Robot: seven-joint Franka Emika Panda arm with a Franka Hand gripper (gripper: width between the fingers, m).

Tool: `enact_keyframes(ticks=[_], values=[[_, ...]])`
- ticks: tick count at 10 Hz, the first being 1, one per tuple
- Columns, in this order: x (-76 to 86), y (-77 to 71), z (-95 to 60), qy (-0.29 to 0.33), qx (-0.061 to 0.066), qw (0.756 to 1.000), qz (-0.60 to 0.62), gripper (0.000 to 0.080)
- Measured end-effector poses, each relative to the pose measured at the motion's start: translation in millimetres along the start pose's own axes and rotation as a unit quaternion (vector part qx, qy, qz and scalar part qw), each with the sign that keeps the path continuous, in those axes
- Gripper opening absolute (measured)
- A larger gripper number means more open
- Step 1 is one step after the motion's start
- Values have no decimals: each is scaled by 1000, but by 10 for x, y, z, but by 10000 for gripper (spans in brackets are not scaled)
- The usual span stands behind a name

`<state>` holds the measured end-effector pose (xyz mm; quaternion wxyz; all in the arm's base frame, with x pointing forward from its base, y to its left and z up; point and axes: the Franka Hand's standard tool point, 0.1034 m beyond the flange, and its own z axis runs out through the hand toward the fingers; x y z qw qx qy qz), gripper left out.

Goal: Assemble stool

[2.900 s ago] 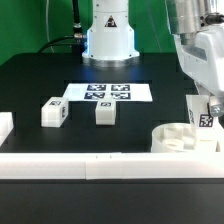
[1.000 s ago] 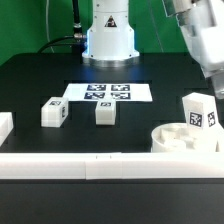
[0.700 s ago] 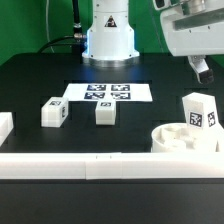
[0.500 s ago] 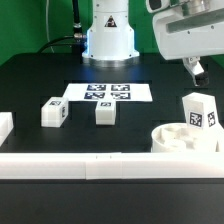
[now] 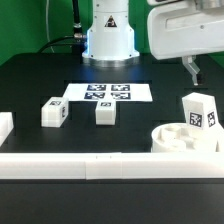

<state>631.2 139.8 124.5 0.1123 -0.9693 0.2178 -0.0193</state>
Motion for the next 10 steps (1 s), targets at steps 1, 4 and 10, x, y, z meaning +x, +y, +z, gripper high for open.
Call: enact_keyframes(ticks=[1, 4, 10], values=[[15, 12, 2, 3, 0, 999, -38, 649], [28, 38, 4, 3, -3, 988, -153, 649], [54, 164, 83, -19, -61, 892, -448, 649]])
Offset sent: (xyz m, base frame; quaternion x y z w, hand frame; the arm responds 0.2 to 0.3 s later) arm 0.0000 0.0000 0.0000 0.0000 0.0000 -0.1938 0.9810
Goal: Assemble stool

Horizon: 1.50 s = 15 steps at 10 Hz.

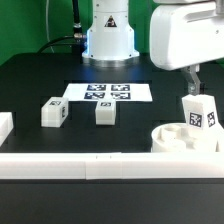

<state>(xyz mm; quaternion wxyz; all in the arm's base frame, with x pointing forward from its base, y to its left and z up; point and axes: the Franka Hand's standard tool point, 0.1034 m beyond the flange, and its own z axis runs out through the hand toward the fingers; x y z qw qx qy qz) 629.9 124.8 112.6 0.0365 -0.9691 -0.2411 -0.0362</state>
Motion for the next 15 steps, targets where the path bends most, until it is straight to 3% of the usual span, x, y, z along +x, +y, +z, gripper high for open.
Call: enact_keyframes(ticks=[2, 3, 5, 11, 12, 13, 14, 15], values=[[-9, 14, 10, -1, -2, 999, -41, 649], [-29, 31, 74, 0, -13, 993, -116, 649], [-77, 22, 162, -10, -22, 981, -190, 649], [-143, 35, 359, -16, -22, 979, -203, 649], [-151, 39, 370, -17, -22, 979, -200, 511], [-168, 68, 380, -18, -21, 980, -198, 511], [-200, 110, 400, -20, -20, 980, -195, 374], [-214, 143, 403, -20, -20, 981, -192, 337]])
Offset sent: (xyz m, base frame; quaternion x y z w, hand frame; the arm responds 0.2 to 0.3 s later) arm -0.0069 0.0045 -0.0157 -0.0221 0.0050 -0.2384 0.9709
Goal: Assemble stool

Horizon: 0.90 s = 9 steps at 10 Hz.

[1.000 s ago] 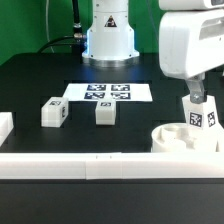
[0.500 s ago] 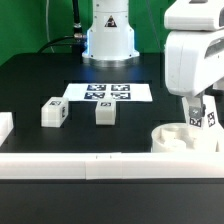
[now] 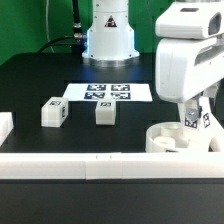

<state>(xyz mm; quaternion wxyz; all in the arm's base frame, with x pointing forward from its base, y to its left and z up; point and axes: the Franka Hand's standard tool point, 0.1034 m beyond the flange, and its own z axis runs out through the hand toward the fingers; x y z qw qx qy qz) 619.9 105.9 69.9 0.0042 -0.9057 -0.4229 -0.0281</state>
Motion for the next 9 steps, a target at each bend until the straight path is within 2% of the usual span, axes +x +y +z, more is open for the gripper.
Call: enact_keyframes(ticks=[4, 6, 7, 9], values=[[-2, 5, 0, 0, 0, 1000, 21, 337], [-4, -1, 2, 1, 1, 994, 110, 337], [-13, -11, 5, 2, 3, 987, 161, 337], [35, -52, 14, 29, 7, 940, 339, 337]])
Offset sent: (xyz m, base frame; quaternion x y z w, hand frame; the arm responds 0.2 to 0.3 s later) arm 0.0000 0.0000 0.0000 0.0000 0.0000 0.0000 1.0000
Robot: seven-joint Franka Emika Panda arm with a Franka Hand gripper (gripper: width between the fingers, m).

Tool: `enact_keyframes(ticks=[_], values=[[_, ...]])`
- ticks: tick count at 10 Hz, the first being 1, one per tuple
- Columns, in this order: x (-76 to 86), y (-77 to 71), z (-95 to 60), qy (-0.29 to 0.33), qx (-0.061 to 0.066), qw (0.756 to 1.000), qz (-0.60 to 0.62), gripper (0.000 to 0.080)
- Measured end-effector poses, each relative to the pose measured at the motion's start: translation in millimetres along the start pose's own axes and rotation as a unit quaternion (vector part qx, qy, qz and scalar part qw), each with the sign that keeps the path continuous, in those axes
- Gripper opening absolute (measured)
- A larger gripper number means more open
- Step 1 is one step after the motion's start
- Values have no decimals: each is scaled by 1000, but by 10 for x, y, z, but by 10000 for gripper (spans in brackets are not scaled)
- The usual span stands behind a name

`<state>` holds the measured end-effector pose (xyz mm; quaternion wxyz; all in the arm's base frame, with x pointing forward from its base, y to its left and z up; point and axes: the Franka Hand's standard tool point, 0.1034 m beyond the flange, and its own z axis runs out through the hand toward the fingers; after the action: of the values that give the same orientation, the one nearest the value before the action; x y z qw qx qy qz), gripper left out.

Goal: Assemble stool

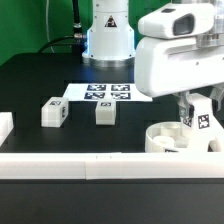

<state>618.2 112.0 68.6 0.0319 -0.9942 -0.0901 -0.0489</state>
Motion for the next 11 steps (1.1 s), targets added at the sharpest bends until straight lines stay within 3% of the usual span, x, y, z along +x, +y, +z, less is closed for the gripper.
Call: enact_keyframes(ticks=[1, 3, 9, 11], values=[[13, -71, 7, 10, 0, 996, 86, 337], [24, -68, 5, 9, -2, 983, 181, 337], [31, -45, -1, 9, 5, 933, 361, 337], [9, -58, 3, 10, 19, 878, 479, 337]])
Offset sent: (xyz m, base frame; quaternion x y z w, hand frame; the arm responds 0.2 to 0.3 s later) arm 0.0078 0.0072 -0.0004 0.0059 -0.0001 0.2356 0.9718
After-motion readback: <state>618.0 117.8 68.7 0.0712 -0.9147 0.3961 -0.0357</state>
